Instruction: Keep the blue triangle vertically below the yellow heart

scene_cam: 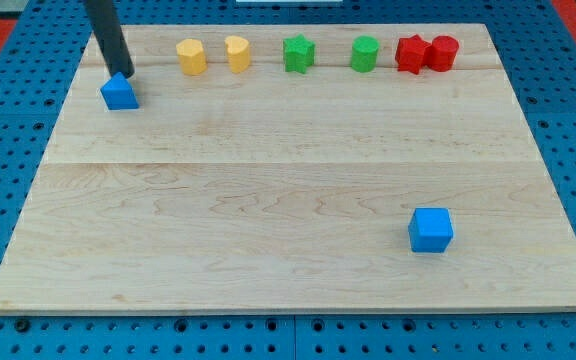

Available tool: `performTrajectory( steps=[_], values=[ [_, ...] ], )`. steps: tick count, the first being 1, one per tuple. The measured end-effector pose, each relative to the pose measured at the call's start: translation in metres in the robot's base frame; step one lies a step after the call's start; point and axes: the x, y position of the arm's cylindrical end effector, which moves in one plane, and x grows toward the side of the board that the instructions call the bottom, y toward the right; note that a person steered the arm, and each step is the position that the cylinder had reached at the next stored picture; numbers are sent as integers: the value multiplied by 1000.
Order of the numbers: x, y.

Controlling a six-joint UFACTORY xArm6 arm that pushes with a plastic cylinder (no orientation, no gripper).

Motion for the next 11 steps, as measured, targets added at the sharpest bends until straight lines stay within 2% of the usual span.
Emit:
performTrajectory(
  steps=[1, 2, 3, 4, 5, 6, 7, 8, 9, 11],
  values=[
    [4, -15],
    [40, 51],
    [60, 33],
    [62, 3],
    [63, 49],
    [89, 81],
    [111, 48],
    [123, 82],
    [123, 143],
    [110, 152]
  ],
)
